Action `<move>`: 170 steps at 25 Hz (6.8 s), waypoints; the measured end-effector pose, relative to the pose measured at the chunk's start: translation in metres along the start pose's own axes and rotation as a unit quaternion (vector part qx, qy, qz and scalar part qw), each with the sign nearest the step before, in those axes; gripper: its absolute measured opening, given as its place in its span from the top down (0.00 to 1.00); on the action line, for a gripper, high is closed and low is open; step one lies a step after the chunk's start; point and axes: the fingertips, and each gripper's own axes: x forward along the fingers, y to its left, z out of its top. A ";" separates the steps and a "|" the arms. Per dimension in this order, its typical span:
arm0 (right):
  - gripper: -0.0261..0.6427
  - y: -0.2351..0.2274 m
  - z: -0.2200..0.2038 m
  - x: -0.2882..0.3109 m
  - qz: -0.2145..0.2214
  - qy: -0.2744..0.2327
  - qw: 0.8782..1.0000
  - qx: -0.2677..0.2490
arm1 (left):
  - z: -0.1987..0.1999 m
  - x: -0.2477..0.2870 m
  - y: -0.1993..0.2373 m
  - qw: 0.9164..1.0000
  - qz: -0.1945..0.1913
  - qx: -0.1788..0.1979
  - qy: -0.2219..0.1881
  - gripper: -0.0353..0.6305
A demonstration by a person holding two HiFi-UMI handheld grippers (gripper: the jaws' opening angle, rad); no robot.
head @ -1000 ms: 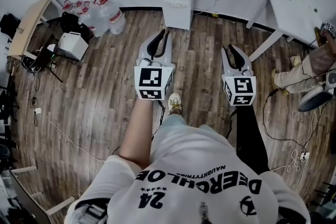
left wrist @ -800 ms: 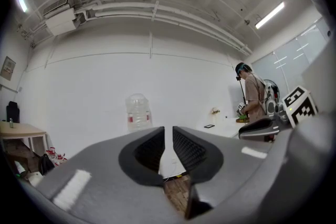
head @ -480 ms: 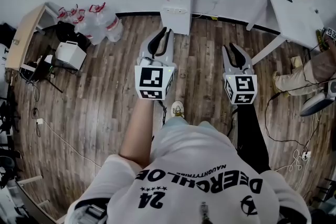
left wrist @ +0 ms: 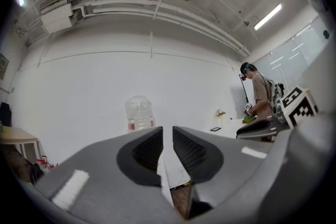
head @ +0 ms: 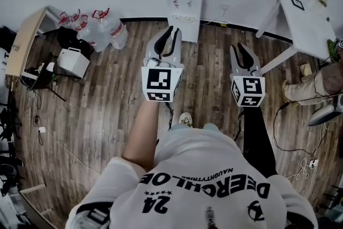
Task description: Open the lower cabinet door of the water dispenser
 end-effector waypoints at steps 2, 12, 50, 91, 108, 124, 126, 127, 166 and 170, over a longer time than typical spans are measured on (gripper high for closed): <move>0.86 0.003 0.000 0.012 0.001 0.001 1.000 0.000 | -0.004 0.008 0.010 1.000 0.000 -0.002 0.001 0.86; 0.86 0.014 -0.002 0.062 0.004 0.010 1.000 -0.001 | -0.028 0.035 0.053 1.000 0.000 -0.007 0.016 0.86; 0.86 -0.051 -0.031 0.208 0.017 0.011 1.000 0.014 | -0.075 0.179 0.091 0.999 -0.006 -0.023 0.030 0.86; 0.86 -0.189 -0.062 0.454 0.093 0.042 0.994 0.037 | -0.128 0.447 0.103 0.995 -0.020 -0.011 0.092 0.86; 0.86 -0.192 -0.109 0.486 0.138 0.086 0.986 0.042 | -0.179 0.485 0.084 0.989 -0.038 -0.012 0.141 0.86; 0.86 -0.178 -0.175 0.489 0.142 0.134 0.978 0.074 | -0.243 0.493 0.055 0.976 -0.096 -0.010 0.197 0.86; 0.86 -0.172 -0.185 0.490 0.144 0.142 0.976 0.078 | -0.252 0.492 0.054 0.974 -0.103 -0.005 0.203 0.86; 0.86 -0.168 -0.190 0.492 0.144 0.147 0.975 0.079 | -0.256 0.491 0.055 0.973 -0.106 -0.004 0.205 0.86; 0.78 -0.079 -0.495 0.506 0.145 0.285 0.947 0.000 | -0.537 0.468 0.011 0.910 -0.277 -0.022 0.307 0.86; 0.78 -0.065 -0.524 0.516 0.174 0.292 0.940 -0.007 | -0.556 0.473 0.019 0.912 -0.255 -0.019 0.321 0.86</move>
